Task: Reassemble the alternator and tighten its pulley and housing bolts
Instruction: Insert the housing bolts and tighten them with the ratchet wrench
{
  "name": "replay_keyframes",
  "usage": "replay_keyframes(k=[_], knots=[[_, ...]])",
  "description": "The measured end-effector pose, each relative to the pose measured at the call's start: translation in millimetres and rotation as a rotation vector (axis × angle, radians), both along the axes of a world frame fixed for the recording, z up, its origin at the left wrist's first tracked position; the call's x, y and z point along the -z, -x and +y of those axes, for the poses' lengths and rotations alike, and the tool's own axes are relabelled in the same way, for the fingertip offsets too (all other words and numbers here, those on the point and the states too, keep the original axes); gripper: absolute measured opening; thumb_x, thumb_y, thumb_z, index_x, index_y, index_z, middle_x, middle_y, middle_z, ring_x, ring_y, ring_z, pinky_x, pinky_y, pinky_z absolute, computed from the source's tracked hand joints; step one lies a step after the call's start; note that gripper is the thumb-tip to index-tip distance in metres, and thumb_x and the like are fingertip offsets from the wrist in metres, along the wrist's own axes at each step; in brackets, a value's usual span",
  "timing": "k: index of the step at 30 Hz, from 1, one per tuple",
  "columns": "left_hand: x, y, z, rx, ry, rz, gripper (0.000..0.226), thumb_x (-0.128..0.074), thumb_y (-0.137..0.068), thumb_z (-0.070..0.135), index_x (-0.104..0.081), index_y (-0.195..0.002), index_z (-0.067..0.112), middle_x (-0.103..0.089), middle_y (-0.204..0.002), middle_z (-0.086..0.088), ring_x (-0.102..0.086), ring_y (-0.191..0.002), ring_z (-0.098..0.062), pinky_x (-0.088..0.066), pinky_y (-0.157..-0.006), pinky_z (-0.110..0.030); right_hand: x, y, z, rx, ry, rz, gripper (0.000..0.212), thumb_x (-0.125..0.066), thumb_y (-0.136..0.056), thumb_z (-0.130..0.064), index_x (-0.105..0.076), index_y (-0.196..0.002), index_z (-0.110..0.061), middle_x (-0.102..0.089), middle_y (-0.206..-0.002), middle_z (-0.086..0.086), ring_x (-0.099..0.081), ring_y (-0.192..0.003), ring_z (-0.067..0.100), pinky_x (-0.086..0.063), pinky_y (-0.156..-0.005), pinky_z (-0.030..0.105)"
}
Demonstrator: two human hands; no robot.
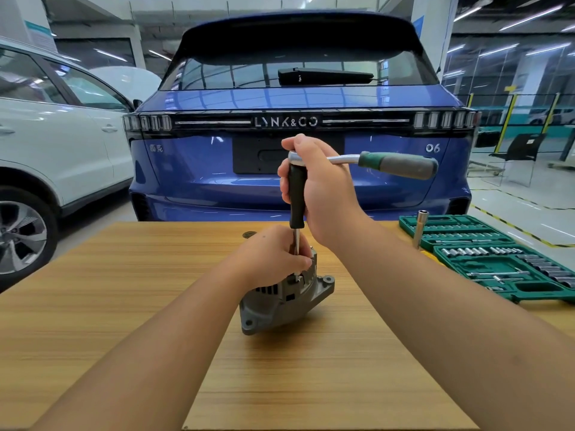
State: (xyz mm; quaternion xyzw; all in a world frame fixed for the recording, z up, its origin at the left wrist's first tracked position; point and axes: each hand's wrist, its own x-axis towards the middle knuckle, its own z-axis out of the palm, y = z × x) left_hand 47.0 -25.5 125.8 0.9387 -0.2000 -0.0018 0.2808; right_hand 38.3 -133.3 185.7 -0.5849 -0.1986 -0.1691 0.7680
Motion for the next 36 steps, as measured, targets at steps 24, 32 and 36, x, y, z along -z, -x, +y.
replay_keyframes(k=[24,32,36], knots=[[2,2,3,0.015,0.032,-0.055,0.026,-0.055,-0.104,0.04,-0.069,-0.083,0.032,-0.07,-0.075,0.013,-0.057,-0.059,0.013,-0.037,-0.056,-0.013,-35,9,-15,0.54,1.473,-0.546,0.05,-0.021,-0.107,-0.053,-0.042,-0.147,-0.03,-0.049,-0.108,-0.011,-0.049,-0.091,0.015,-0.033,-0.066,0.034],[3,0,3,0.03,0.048,-0.032,0.018,-0.062,-0.101,0.037,-0.068,-0.085,0.035,-0.073,-0.079,0.014,-0.067,-0.077,-0.004,-0.047,-0.067,-0.021,-54,1,0,0.618,1.526,-0.306,0.036,-0.038,-0.105,-0.039,-0.047,-0.072,-0.025,-0.05,-0.07,-0.002,-0.048,-0.061,0.02,-0.032,-0.053,0.031],[5,-3,4,0.035,0.041,-0.026,0.016,-0.064,-0.1,0.037,-0.067,-0.085,0.037,-0.071,-0.075,0.021,-0.065,-0.074,0.003,-0.045,-0.065,-0.02,-69,5,10,0.326,1.191,0.085,0.024,-0.048,-0.101,-0.022,-0.058,-0.082,-0.012,-0.065,-0.067,0.004,-0.067,-0.068,0.026,-0.059,-0.069,0.037]])
